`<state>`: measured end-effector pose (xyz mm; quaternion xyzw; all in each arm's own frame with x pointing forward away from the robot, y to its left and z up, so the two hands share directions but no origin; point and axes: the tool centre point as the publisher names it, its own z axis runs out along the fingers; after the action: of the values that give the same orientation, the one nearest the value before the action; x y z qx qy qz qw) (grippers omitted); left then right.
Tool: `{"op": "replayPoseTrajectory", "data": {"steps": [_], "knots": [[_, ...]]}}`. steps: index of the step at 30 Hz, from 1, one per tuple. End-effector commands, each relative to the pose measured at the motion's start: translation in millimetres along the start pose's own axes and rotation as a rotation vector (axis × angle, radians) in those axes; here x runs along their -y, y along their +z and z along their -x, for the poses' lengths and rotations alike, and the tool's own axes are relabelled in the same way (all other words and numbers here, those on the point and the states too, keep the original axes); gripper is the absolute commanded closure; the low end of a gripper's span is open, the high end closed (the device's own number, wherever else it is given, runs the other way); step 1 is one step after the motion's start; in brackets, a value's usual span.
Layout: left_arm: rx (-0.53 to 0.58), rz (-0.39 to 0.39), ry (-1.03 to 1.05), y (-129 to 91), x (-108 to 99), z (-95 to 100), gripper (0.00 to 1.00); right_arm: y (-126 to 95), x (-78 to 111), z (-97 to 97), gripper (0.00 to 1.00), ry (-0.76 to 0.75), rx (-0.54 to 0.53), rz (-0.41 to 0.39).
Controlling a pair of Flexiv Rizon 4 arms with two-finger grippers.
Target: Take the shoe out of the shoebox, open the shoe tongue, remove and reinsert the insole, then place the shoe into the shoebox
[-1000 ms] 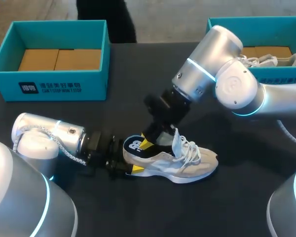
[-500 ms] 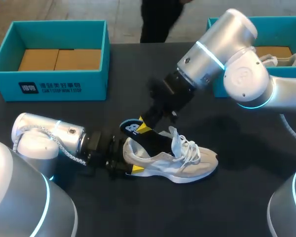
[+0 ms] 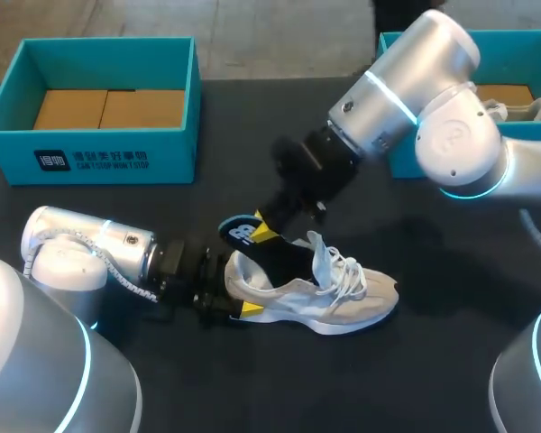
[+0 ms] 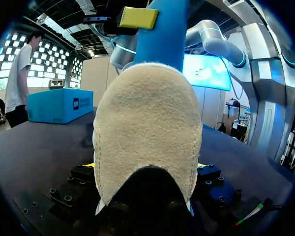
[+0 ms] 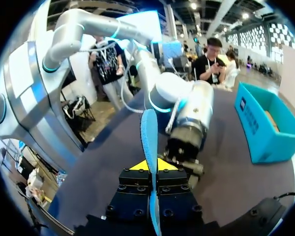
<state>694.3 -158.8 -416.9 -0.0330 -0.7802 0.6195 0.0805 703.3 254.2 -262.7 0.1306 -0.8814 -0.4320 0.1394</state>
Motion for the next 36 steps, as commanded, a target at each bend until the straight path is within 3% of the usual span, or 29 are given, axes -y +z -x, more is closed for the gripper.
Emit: {"op": "replayPoseTrajectory", "data": {"steps": [1,6,13,23,26,36], "knots": [[0.002,0.001,-0.001,0,-2,0.4,1.0,7,-13.6,7.0,1.0,-0.049,-0.032,0.129],[0.002,0.001,-0.001,0,-2,0.4,1.0,-10,-43.7,2.4,1.0,-0.036,-0.051,0.197],[0.002,0.001,-0.001,0,-2,0.4,1.0,-29,-78.2,-5.6,1.0,-0.007,-0.051,0.189],[0.002,0.001,-0.001,0,-2,0.4,1.0,-77,-115.6,-28.0,1.0,0.075,0.115,0.236],[0.002,0.001,-0.001,0,-2,0.4,1.0,-92,-124.9,-40.7,1.0,0.112,0.18,0.26],[0.002,0.001,-0.001,0,-2,0.4,1.0,-92,-124.9,-40.7,1.0,0.112,0.18,0.26]]}}
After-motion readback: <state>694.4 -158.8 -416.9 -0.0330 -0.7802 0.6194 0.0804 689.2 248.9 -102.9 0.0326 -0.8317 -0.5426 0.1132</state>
